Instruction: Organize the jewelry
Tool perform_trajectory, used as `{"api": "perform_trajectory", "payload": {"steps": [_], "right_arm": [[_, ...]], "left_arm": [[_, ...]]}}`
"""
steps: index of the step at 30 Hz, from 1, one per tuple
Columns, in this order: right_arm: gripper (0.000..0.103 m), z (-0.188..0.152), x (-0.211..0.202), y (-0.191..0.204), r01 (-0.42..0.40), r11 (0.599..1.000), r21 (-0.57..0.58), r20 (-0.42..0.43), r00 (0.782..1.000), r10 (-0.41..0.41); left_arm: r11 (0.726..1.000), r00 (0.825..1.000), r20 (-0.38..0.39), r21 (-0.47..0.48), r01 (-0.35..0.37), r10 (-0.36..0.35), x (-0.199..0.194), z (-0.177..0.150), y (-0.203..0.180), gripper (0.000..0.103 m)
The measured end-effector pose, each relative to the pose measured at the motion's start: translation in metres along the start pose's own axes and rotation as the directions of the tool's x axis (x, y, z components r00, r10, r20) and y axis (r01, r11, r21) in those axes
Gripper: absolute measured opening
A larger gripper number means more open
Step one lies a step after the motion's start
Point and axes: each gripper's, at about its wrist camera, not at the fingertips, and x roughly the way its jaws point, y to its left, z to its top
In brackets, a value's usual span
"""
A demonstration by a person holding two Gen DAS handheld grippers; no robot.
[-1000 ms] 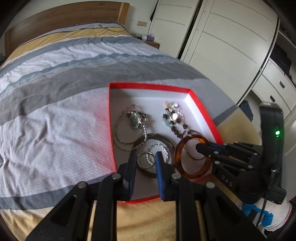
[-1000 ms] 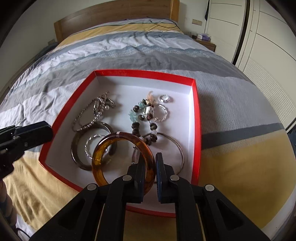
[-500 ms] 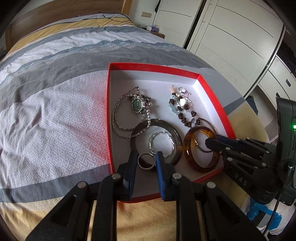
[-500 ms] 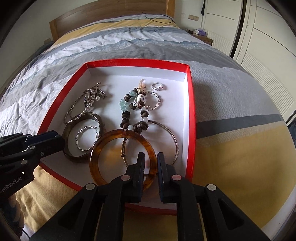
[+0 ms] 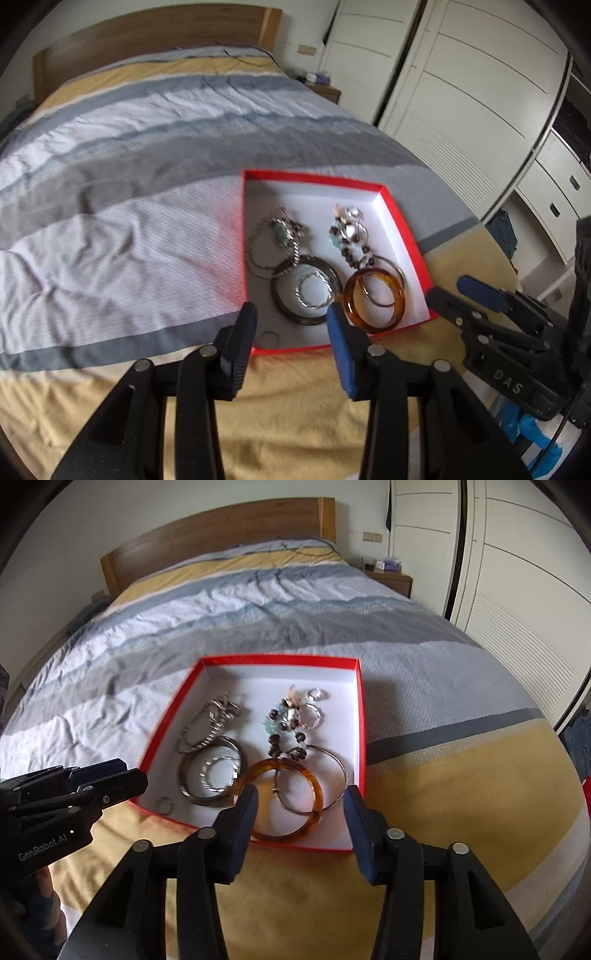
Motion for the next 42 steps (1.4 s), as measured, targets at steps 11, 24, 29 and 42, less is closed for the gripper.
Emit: {"api": "perform_trajectory", "payload": {"steps": [11,24,29,42], "right_arm": [[0.078,-0.015,-0.112,0.058,-0.086,0.995,-0.041,0.125,0.988,0.09],[0.088,-0.055,-0.221,0.112,-0.141,0.975,-0.172,0.245,0.953,0.181],[0.09,-0.073,-0.256,0.121,-0.139,0.969,-0.204,0.288,0.938,0.195],[0.093,-0.105,-0.309,0.125,-0.139,0.963,-0.233,0.357,0.909,0.217]], "left_arm": [[0.972,0.958,0.172,-0.094,-0.216,0.229,-0.151,-0.031,0.008,0.055],[0.932,0.886,0.291,-0.152,-0.33,0.361,-0.269,-0.099,0.008,0.056],[0.917,0.857,0.328,-0.166,-0.362,0.398,-0.305,-0.127,0.003,0.056],[0.895,0.791,0.418,-0.201,-0.399,0.446,-0.364,-0.167,-0.009,0.057]]}}
